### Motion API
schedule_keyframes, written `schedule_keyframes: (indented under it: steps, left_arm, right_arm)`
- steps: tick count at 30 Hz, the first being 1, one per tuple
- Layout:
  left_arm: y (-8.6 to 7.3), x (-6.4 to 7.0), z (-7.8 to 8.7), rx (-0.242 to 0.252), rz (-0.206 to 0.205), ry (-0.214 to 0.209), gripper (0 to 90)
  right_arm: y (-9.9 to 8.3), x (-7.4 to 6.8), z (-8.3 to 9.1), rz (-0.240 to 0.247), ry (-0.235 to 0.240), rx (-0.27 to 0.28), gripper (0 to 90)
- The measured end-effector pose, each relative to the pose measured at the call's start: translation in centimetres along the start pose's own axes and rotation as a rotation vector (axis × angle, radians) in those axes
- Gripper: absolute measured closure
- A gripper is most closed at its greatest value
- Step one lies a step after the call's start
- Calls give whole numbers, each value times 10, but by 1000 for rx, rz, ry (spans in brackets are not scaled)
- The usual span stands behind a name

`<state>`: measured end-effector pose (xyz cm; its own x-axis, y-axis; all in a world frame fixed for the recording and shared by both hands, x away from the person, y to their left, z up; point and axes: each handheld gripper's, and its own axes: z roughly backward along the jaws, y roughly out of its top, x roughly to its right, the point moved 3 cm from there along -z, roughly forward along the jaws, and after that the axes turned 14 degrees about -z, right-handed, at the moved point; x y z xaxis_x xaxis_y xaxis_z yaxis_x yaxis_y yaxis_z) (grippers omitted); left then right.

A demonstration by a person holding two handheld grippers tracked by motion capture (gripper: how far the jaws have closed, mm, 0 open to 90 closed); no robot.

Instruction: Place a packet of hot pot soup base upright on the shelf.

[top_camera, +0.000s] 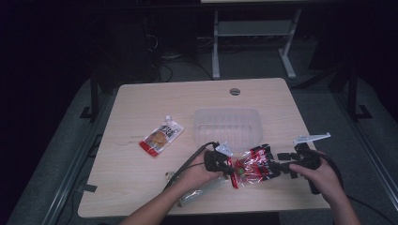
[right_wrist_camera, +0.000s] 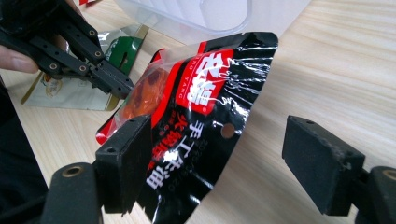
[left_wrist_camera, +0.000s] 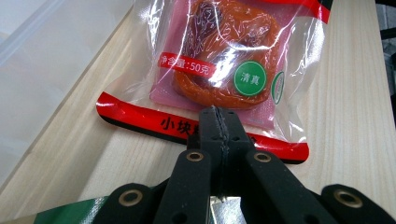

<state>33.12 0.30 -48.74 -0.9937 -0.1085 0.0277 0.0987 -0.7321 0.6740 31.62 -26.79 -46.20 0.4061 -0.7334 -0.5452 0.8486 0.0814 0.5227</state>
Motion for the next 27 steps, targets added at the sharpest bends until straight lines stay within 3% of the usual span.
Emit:
schedule_keyframes:
  steps: [6,18,21,27]
  left_arm:
    - [0,1,0,2,2,4,896]
    - [0,0,0,-3,1,5,896]
    - [0,0,0,-2,4,6,896]
    - [0,2,0,1,12,11,896]
  right_arm:
    - [1,4,-13,-34,48,-22,250]
    - [1,-1,-31,-29,106,-75,334]
    - [2,-3,-34,-30,114,-87,371]
    - [4,-6,-33,-26,126,-86,571]
